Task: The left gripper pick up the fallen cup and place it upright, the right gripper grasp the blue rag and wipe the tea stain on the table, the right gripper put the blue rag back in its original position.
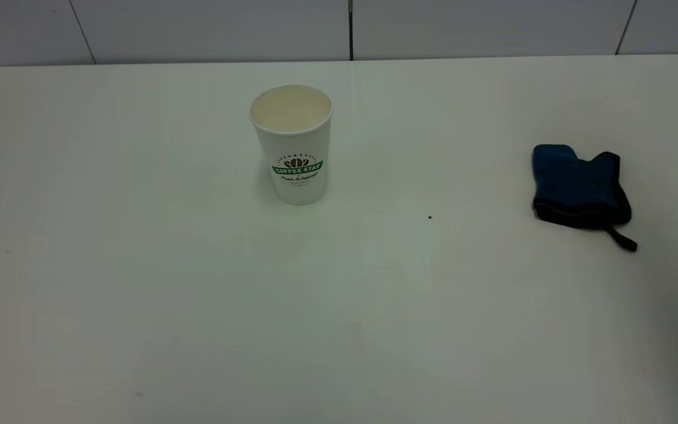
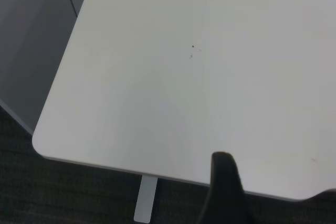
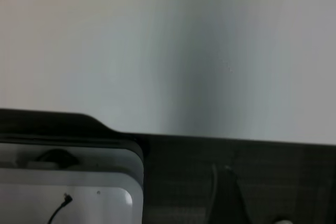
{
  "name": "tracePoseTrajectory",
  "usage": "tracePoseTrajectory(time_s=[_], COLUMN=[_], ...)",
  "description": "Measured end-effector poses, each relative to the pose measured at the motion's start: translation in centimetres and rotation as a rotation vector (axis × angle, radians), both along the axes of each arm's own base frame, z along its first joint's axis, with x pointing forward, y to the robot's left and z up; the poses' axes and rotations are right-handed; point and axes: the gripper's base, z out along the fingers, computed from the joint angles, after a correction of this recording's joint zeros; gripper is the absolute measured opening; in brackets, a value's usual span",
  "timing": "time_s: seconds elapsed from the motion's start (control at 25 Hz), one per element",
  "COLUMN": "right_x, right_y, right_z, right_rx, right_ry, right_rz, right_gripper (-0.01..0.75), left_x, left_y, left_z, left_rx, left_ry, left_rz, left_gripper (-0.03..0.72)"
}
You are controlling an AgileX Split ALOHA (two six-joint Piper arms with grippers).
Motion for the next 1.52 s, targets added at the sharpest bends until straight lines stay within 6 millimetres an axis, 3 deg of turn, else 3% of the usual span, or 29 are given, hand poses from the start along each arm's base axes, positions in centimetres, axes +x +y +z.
tracePoseTrajectory(time_s=[0.16,0.44,1.16,1.52], right_x=[-5.6,-11.9,-18.7,-20.8], right_y=[-0.4,-0.7,-1.3,-1.4], right_z=[-2.8,-7.2,-5.2,-5.2], right_rx=[0.003,0.046,0.083,0.094], right_ry=[-0.022,-0.118,-0.572,-0.709], right_rz=[0.000,-0.016,-0.002,0.000], right_gripper=[0.545,0.545,0.545,0.545], left_x=[0.0,0.0,0.0,0.0], left_y=[0.0,0.0,0.0,0.0], left_z=[0.0,0.0,0.0,0.0], left_rx=[0.000,0.000,0.000,0.000], left_ry=[0.000,0.000,0.000,0.000], left_rz=[0.000,0.000,0.000,0.000], left_gripper=[0.558,0.558,0.558,0.558])
